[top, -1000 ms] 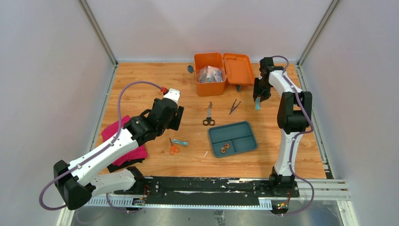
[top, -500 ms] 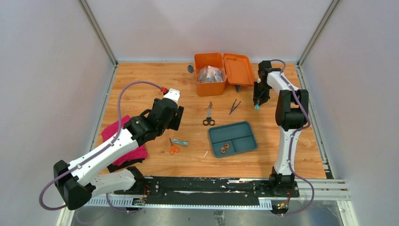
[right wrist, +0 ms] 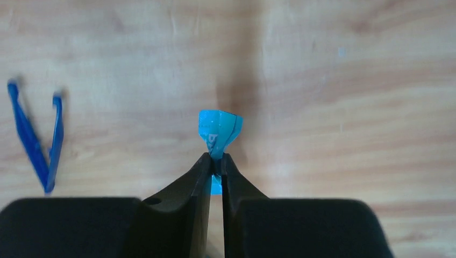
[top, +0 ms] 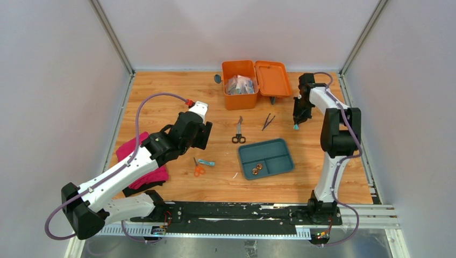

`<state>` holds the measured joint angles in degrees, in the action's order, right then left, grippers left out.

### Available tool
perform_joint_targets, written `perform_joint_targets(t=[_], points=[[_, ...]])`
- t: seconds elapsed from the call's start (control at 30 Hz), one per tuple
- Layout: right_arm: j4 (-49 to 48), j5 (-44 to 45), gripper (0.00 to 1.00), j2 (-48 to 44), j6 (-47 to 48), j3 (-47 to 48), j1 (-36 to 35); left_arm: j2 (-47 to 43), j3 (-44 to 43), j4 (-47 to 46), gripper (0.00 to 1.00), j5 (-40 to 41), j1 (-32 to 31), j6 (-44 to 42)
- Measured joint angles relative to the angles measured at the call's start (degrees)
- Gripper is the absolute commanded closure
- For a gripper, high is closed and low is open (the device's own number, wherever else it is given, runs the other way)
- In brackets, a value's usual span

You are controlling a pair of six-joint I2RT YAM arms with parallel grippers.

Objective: Organize the medicine kit

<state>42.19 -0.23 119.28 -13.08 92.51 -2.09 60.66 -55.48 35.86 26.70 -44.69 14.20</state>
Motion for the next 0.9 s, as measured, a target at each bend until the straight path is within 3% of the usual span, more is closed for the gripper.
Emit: perform_joint_targets(t=[0.3, 0.47, 0.6, 0.9], points=[[-4.26, -2.89, 0.91, -26.91, -4.33, -19.65, -1.29, 4.59, -0.11, -5.7, 0.31, -10.01, 0.04, 0.2], [-3.85, 0.11, 0.92, -42.12, -7.56, -32.46, -10.99, 13.42, -1.9, -11.74, 0.31, -16.83, -0.24, 1.14], [-0.85, 2.67, 0.94, -51.17, -12.04, -41.29, -19.76, 20.17, -6.12, -15.06, 0.31, -19.37, -1.55, 0.44], [3.89, 5.35, 1.0, -65.77, -21.79, -54.6, -21.57, 33.9, -16.09, -21.53, 0.31, -23.61, -2.78, -3.45]])
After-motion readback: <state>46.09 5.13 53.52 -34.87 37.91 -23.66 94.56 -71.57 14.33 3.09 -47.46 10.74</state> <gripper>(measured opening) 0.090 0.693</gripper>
